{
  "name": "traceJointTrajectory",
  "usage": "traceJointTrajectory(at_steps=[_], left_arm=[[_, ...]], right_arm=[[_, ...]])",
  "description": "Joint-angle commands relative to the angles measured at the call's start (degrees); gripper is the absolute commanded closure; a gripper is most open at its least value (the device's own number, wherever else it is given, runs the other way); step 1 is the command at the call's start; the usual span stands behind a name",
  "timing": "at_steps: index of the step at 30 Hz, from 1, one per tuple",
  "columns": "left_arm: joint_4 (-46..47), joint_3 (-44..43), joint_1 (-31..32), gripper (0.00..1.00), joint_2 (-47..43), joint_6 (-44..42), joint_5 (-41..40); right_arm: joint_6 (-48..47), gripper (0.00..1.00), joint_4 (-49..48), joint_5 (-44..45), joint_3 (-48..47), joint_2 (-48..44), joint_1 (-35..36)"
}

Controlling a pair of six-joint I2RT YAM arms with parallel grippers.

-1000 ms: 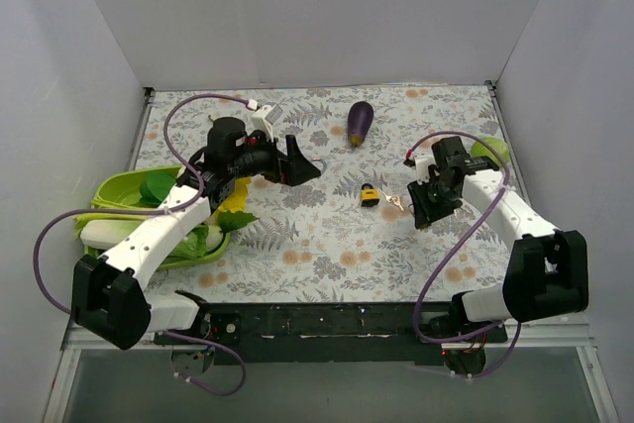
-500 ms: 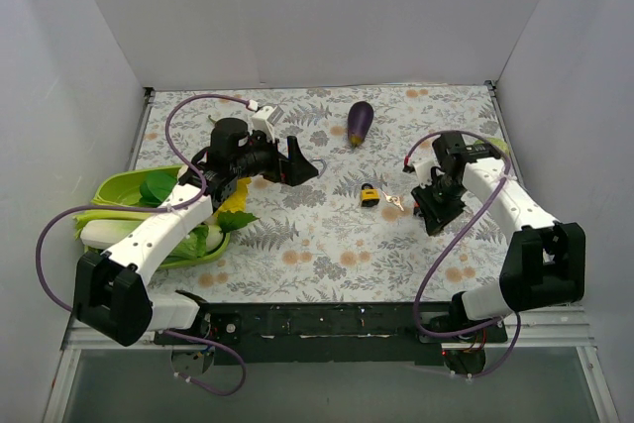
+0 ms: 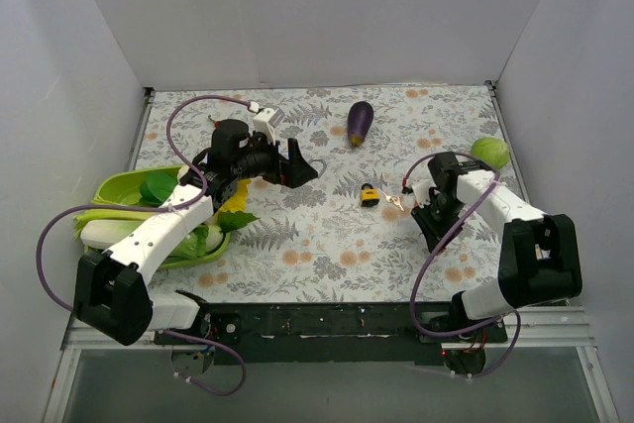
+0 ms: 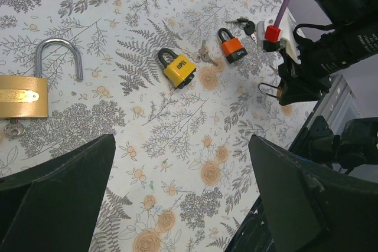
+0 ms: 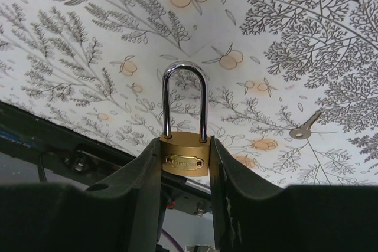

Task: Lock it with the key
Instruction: Place the lock at the center of the board.

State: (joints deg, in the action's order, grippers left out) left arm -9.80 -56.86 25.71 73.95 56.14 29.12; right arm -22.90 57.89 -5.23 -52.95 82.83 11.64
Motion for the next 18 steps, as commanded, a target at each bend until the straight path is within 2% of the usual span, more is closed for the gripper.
traceJointTrajectory(at_steps=[1, 8, 15, 16, 18], left_arm=[[0.4, 0.35, 0.13, 0.02, -0.83, -2.35, -0.73], [0.49, 0.53, 0.13, 0.02, -0.39, -2.88, -0.47], [-0.83, -0.44, 0.12, 0.02, -0.12, -4.72, -1.0], [-0.92, -0.44, 0.04, 0.02, -0.12, -4.81, -0.91], [-1.18, -0.09, 0.12, 0.02, -0.3, -5.25, -1.09]], right_arm=[[3.02, 0.99, -7.25, 3.64, 1.79, 0.15, -0.04], [4.17, 0.97, -9.99, 4.88, 1.27, 3.12, -0.39], [5.05, 0.89, -10.16, 8.13, 1.44, 7.43, -0.91], [5.05, 0.87, -10.16, 8.4, 1.44, 7.61, -1.0], [4.62, 0.7, -9.9, 7.7, 1.36, 7.88, -1.62]])
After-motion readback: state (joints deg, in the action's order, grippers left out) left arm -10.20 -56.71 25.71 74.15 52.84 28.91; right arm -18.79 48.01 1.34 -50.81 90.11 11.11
